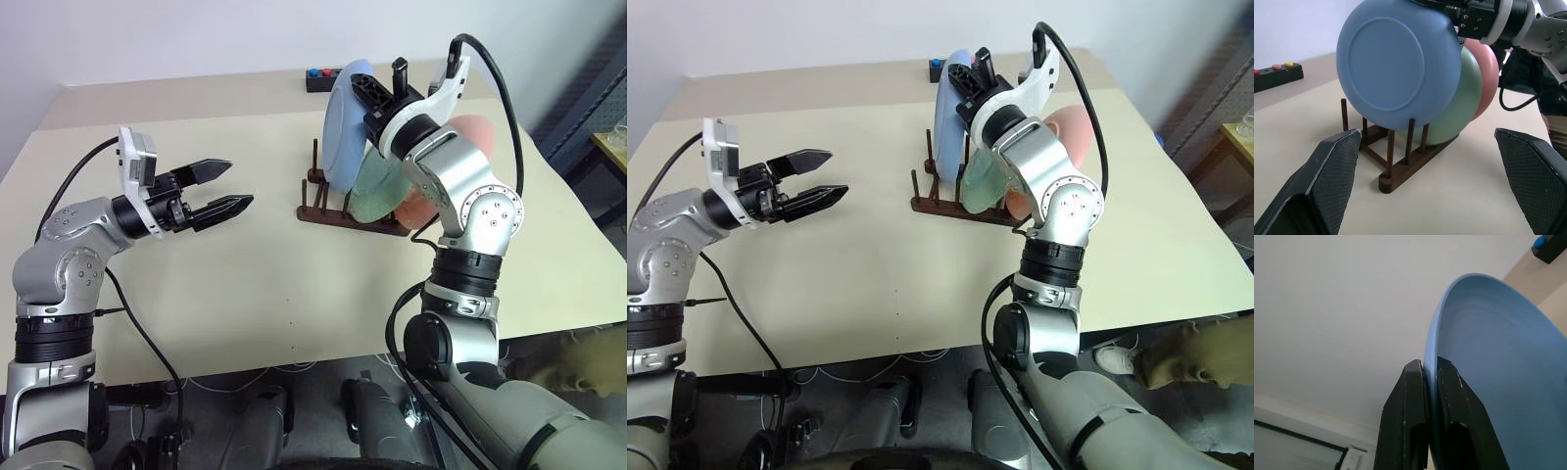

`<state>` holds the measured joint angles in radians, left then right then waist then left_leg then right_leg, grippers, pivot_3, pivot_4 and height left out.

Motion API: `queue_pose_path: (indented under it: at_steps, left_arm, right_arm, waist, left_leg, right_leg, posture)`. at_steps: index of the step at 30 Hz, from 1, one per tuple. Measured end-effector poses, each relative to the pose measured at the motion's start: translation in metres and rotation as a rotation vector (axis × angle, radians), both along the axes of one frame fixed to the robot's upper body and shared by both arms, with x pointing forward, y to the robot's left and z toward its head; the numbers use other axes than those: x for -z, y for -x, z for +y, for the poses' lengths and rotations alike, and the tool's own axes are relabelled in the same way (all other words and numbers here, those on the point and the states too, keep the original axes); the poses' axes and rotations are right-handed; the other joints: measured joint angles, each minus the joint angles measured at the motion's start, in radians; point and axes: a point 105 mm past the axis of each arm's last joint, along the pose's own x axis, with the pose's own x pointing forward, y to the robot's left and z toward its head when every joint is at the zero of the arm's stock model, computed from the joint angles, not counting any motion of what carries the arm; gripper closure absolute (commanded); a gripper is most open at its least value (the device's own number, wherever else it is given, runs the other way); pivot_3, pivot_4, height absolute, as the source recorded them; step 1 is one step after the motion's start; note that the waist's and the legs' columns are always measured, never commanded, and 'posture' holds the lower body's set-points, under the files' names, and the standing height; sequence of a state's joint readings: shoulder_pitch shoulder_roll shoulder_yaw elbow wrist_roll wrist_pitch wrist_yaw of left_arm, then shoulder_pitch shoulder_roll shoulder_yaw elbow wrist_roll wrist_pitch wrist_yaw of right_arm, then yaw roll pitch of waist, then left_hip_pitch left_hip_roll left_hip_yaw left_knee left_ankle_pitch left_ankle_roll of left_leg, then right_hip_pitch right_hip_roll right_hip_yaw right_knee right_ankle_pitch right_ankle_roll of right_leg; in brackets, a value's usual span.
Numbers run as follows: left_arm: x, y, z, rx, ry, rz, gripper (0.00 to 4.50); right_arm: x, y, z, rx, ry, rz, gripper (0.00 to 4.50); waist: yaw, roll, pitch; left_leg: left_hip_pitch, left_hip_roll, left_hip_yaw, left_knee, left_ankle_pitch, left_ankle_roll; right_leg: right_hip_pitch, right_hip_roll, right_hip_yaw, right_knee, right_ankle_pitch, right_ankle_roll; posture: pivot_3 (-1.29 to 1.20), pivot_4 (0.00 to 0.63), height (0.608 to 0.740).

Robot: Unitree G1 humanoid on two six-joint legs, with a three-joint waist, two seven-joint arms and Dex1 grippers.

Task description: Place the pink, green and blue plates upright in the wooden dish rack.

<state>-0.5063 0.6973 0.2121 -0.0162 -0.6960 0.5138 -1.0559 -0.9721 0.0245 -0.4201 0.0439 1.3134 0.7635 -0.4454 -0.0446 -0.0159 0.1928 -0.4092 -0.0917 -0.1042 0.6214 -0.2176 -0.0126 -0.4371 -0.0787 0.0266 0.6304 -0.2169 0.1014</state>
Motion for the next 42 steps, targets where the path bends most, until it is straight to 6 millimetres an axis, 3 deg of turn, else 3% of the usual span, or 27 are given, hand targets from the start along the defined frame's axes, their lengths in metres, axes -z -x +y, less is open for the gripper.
queue_pose_path:
  at_steps: [6, 14, 20, 30, 37, 42]
  left_arm:
    - [0.000, -0.001, 0.000, -0.007, 0.003, 0.001, 0.01]
    - [0.001, -0.001, 0.000, -0.010, 0.002, 0.002, 0.01]
    - [0.002, -0.002, -0.001, -0.010, 0.004, 0.001, 0.01]
    - [0.002, -0.002, -0.002, -0.008, 0.009, -0.001, 0.01]
    - [0.002, -0.002, -0.002, -0.009, 0.008, -0.001, 0.01]
    - [0.002, -0.002, -0.002, -0.009, 0.008, -0.001, 0.01]
  right_arm:
    - [-0.028, 0.003, -0.004, 0.014, -0.020, -0.073, 4.50]
    - [-0.037, 0.004, -0.005, 0.009, -0.124, -0.034, 4.50]
    - [-0.033, 0.005, 0.001, -0.023, -0.200, 0.052, 4.50]
    - [-0.013, 0.000, 0.003, 0.018, -0.140, 0.105, 4.50]
    - [-0.013, -0.001, 0.001, 0.045, -0.125, 0.094, 4.50]
    - [-0.028, 0.000, -0.009, 0.083, -0.137, 0.070, 4.50]
  waist:
    - [0.000, 0.000, 0.000]
    - [0.000, 0.000, 0.000]
    - [0.000, 0.000, 0.000]
    - [0.000, 0.000, 0.000]
    - [0.001, 0.000, 0.000]
    - [0.001, 0.000, 0.000]
  left_leg:
    - [0.000, 0.000, 0.000, 0.000, 0.000, 0.000]
    - [0.000, 0.000, 0.000, 0.000, 0.000, 0.000]
    - [0.000, 0.000, 0.000, 0.000, 0.000, 0.000]
    - [0.000, 0.000, 0.000, 0.000, 0.000, 0.000]
    - [0.000, 0.000, 0.000, 0.000, 0.000, 0.000]
    - [0.000, 0.000, 0.000, 0.000, 0.000, 0.000]
  right_leg:
    - [0.000, 0.000, 0.000, 0.000, 0.000, 0.000]
    - [0.000, 0.000, 0.000, 0.000, 0.000, 0.000]
    - [0.000, 0.000, 0.000, 0.000, 0.000, 0.000]
    - [0.000, 0.000, 0.000, 0.000, 0.000, 0.000]
    - [0.000, 0.000, 0.000, 0.000, 0.000, 0.000]
    - [0.000, 0.000, 0.000, 0.000, 0.000, 0.000]
  posture:
    - [0.00, 0.150, 0.740]
    - [0.00, 0.150, 0.740]
    - [0.00, 0.150, 0.740]
    - [0.00, 0.150, 0.740]
    - [0.00, 0.150, 0.740]
    - [0.00, 0.150, 0.740]
